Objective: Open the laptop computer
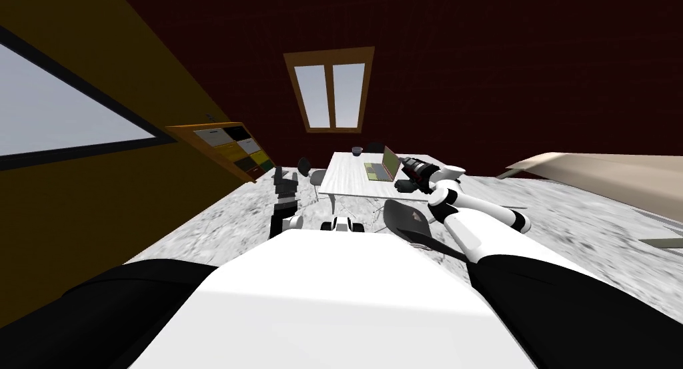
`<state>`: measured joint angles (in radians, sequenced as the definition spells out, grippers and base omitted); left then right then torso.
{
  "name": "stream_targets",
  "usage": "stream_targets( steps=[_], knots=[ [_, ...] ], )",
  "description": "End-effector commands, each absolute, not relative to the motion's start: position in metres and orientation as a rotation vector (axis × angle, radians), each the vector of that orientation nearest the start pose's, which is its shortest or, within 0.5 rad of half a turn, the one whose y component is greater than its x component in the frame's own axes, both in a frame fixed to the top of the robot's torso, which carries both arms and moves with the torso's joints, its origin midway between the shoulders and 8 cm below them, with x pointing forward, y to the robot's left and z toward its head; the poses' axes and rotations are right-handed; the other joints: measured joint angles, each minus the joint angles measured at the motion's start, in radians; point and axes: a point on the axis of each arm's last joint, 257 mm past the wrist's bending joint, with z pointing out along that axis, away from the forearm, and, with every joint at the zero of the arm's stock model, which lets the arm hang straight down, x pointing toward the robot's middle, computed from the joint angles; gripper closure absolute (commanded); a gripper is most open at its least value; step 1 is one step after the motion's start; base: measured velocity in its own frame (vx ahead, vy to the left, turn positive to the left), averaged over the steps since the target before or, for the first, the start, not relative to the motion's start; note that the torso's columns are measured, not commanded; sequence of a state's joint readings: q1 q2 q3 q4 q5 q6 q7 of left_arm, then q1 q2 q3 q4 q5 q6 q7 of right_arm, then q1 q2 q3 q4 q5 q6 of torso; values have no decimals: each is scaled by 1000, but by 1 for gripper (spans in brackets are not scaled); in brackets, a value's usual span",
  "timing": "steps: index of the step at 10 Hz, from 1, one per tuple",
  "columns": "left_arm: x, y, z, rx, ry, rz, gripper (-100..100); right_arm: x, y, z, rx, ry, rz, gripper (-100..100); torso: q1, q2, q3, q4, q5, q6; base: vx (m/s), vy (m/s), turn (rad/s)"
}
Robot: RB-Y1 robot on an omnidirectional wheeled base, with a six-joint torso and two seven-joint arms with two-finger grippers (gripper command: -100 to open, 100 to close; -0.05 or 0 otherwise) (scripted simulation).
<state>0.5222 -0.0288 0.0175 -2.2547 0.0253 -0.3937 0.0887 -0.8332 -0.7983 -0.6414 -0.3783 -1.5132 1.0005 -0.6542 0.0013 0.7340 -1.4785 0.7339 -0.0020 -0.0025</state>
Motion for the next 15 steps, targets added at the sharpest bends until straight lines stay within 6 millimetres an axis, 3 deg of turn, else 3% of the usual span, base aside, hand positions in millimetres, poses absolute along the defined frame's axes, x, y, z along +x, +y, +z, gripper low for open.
stream_targets(
  steps=[1,2,6,7,11,14,15],
  knots=[
    [361,298,-16,-854,641,-1336,0,630,-498,-87,-1996,332,-1601,100,0,0,0,0,0,0,-14,47,4],
    [361,298,-16,-853,641,-1336,0,635,-496,-101,-2081,277,-1637,100,-4,1,0,3,1,2,-17,56,38],
    [361,298,-16,-853,641,-1336,0,640,-495,-113,-2157,220,-1672,100,-5,-1,-1,0,-1,2,-24,45,30],
    [361,298,-16,-853,641,-1335,0,644,-493,-124,-2232,157,-1706,100,-6,-1,-1,0,-2,3,-24,56,41],
    [361,298,-16,-853,641,-1335,0,646,-492,-130,-2268,123,-1723,100,-7,-2,-1,1,-1,2,-17,33,17],
    [361,298,-16,-853,641,-1336,0,650,-489,-151,-2380,24,-1754,100,-3,-4,-3,-1,-1,0,-28,57,38],
    [361,298,-16,-853,641,-1335,0,649,-493,-141,-2371,15,-1779,100,-3,-2,-1,-1,-1,1,-8,22,1]
  ],
)
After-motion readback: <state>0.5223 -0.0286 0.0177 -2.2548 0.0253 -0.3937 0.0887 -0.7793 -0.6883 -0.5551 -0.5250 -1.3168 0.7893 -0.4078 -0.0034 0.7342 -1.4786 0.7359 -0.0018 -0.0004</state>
